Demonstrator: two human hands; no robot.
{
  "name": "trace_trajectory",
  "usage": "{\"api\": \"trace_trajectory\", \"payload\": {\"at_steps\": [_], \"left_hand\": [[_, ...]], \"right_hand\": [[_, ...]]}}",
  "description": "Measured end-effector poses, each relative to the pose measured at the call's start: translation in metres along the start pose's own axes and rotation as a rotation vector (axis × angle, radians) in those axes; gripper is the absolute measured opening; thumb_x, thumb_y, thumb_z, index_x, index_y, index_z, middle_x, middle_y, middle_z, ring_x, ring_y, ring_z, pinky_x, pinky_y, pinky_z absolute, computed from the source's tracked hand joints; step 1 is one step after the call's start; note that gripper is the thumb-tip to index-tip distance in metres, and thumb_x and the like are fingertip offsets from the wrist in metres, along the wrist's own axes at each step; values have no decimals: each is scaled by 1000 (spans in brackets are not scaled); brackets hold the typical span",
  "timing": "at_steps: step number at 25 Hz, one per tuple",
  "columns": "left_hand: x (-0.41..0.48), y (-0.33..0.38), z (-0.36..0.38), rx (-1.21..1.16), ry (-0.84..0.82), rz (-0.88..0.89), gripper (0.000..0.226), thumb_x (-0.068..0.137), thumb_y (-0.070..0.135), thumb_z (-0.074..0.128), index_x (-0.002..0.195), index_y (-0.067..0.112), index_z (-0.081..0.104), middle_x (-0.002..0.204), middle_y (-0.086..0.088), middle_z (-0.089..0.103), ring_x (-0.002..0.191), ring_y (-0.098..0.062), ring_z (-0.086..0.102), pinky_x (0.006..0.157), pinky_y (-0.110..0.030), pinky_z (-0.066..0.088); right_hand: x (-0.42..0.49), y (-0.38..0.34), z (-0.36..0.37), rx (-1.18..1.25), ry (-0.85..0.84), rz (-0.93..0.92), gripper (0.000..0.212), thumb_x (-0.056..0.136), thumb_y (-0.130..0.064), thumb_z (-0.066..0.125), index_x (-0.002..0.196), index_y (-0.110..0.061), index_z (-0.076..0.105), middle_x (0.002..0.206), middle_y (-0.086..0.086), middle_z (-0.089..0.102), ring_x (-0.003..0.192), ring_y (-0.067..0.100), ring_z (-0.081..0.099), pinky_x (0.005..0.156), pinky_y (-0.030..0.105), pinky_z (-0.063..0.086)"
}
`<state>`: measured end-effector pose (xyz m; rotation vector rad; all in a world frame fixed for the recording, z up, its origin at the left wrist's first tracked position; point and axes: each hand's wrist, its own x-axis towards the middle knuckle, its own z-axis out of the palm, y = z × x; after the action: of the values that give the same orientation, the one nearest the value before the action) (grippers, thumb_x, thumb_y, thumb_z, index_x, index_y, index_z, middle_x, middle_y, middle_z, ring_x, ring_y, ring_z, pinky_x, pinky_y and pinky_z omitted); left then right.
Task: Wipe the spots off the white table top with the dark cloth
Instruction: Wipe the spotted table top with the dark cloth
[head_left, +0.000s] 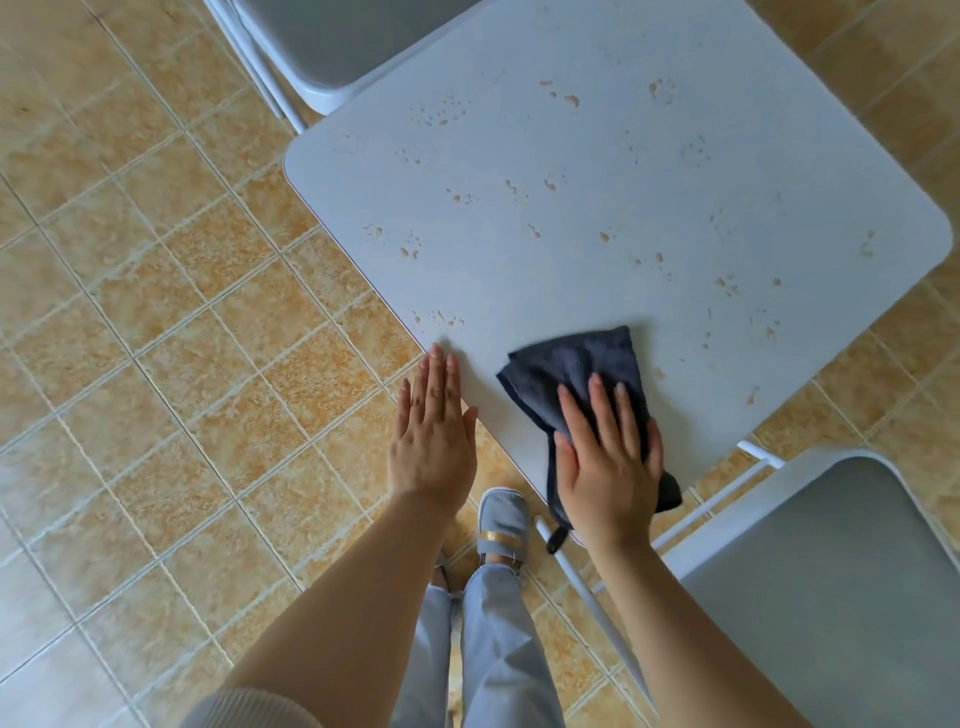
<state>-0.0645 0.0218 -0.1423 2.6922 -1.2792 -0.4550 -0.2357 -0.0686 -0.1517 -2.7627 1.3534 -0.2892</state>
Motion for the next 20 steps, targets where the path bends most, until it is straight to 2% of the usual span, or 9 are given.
{"api": "trace_trajectory", "payload": {"at_steps": [4,7,10,14,16,20], "left_hand": [[0,-5,1,51,19,11,61,102,39,14,155,9,4,162,-7,-2,150,-19,-4,121,-38,-1],[2,5,0,30,36,64,60,103,39,13,154,8,8,162,-9,4,149,-21,0,120,-37,-2],[2,25,6,-17,19,133,61,102,40,3,153,7,8,161,-11,7,149,-20,2,120,-36,1],[2,23,14,21,31,129,60,102,36,16,154,6,13,161,-12,9,149,-22,6,120,-38,6],[4,19,14,48,30,153,60,102,35,18,154,6,13,162,-11,9,150,-22,6,121,-38,7],[5,19,16,57,32,149,60,102,35,20,154,8,10,162,-10,5,150,-21,3,121,-38,7]], "right_hand": [[21,28,3,-46,37,203,42,104,-40,46,145,-32,49,155,2,43,144,30,39,110,58,36],[59,5,13,6,72,375,43,103,-41,45,145,-33,48,156,3,42,144,31,39,106,58,38],[49,-18,14,7,74,326,43,105,-42,42,147,-34,46,157,1,40,145,28,38,107,52,37],[-19,0,-5,-6,-4,171,44,105,-39,40,149,-32,44,159,-1,38,147,24,36,109,49,37],[-25,25,-10,-19,-11,209,44,104,-36,42,148,-31,45,158,0,39,146,25,37,109,50,37],[34,44,2,1,45,447,44,104,-36,44,147,-30,46,157,3,41,145,30,37,107,55,39]]}}
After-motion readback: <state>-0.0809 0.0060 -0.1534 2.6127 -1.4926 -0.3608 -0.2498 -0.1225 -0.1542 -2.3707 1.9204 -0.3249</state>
